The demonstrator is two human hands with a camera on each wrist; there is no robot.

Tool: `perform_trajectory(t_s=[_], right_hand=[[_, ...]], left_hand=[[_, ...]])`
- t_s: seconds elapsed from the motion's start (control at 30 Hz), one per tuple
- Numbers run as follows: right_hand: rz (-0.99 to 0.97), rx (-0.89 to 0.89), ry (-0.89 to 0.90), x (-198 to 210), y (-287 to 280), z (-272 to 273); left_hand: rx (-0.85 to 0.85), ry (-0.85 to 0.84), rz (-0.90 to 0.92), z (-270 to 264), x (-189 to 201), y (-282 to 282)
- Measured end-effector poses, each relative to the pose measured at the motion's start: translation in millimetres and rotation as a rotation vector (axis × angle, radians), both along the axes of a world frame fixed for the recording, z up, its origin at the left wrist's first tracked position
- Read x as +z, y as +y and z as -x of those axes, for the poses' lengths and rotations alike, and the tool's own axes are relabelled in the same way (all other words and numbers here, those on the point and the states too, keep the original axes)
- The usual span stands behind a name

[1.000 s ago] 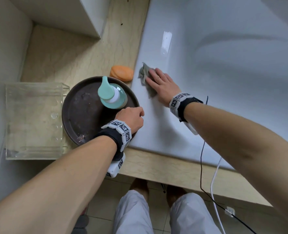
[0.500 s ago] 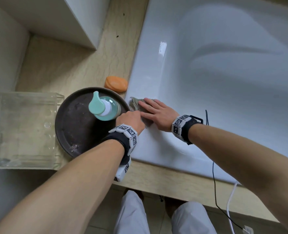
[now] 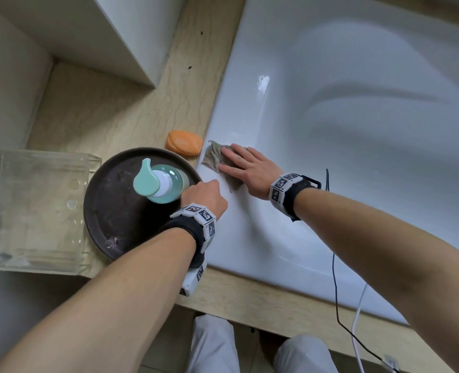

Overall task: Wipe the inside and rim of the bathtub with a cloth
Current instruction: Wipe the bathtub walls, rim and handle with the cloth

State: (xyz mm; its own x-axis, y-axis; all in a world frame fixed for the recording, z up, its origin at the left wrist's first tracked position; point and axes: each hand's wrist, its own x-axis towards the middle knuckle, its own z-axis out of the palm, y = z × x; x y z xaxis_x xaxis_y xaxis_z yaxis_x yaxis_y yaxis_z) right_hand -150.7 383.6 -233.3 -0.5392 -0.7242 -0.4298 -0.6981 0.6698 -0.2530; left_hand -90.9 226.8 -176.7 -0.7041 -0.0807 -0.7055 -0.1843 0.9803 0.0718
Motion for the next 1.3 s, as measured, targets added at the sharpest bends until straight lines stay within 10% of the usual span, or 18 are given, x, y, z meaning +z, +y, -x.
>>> perform_trajectory(t_s=[0.83, 1.3], right_hand=[[0.202, -0.436, 0.093, -30.2, 31.1, 154.5], [0.305, -0.178, 0.145, -36.0, 46.1, 144.8]], left_hand=[[0.069, 0.225, -0.073, 98.4, -45.1, 35.7], [0.212, 0.279, 0.005, 152.3, -48.3, 56.1]])
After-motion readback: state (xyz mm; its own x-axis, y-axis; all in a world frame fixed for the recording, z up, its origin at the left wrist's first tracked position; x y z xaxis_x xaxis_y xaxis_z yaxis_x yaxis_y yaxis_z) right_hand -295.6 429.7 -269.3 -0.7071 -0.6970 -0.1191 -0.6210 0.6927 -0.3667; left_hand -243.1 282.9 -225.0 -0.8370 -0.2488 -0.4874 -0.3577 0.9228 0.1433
